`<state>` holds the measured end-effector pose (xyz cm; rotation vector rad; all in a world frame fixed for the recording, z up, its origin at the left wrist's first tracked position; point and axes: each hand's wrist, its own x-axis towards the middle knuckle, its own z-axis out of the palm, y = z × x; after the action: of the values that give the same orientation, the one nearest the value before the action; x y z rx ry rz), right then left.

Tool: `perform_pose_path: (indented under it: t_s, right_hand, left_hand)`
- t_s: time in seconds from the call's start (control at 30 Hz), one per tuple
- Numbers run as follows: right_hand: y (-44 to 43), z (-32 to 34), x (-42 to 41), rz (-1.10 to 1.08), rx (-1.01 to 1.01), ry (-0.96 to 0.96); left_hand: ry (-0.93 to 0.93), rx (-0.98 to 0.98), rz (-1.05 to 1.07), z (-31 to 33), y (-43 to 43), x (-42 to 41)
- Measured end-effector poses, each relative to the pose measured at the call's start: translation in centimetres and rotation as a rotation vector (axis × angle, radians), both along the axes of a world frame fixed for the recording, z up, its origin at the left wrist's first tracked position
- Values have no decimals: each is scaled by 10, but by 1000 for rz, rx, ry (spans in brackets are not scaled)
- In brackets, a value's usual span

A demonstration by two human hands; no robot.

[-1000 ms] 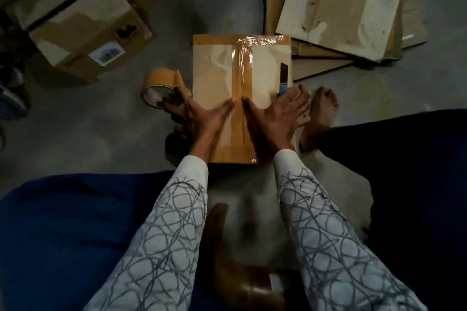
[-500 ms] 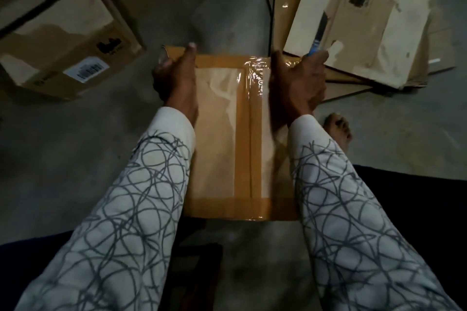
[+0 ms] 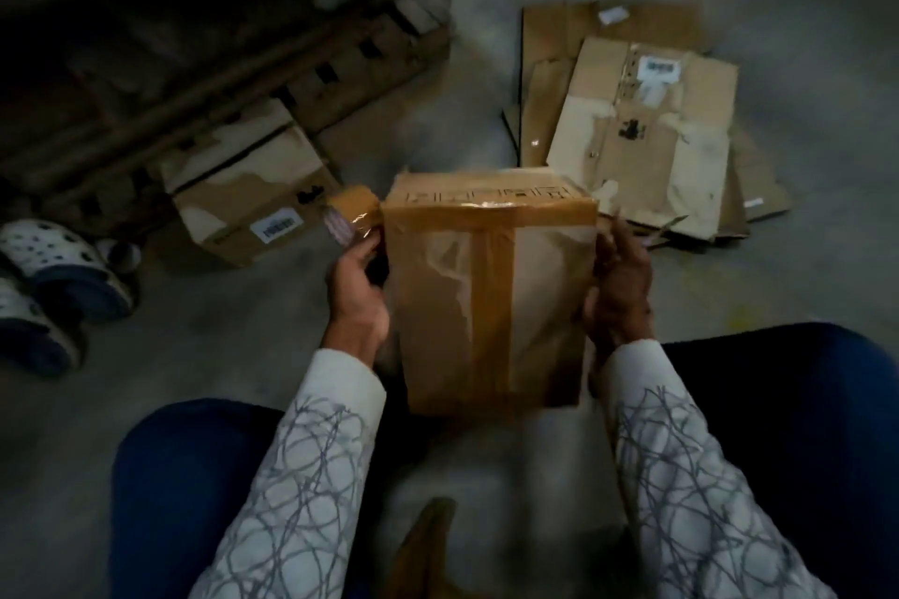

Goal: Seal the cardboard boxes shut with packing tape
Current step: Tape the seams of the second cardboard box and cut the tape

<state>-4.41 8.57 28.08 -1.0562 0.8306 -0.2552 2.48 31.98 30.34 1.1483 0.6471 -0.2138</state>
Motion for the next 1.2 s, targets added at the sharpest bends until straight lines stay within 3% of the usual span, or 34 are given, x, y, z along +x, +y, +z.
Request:
perform_pose_path:
  t_s: [0.03,0.13,0.2,0.3,0.4,0.5,0.63,0.83,1.07,1.2]
  right_hand:
    - [4,27,-8,29,193,-184]
    - [-10,56,-37,-16,203,-311]
    - [-22,59,-50,-140,215,-281]
    - [-3,67,-64,89,70,-166]
    - [9,36,-73,245,-17,-48]
    - [29,70,-101,344,-172,124]
    - [49,112,-131,272,-269,247]
    - [27,59,-109,217,53,5]
    - [-21,56,-99,75,-32,14]
    - [-14,49,-97,158,-165,42]
  left_hand:
    - [-58,-32,6,15,11,-7]
    - [-242,-103,84,54,45,-43]
    - [-251,-115,110,62,53,-64]
    - [-134,-80,-20,68,32,-84]
    - [-7,24,-47,43,25,-100]
    - [81,-15,-78,17,33,-116]
    - [42,-8,-168,15,33,-127]
    - [-45,-55,-121,17,43,-116]
    - [-117,177,-79,14,64,-112]
    - [-68,212,-107,3,64,-108]
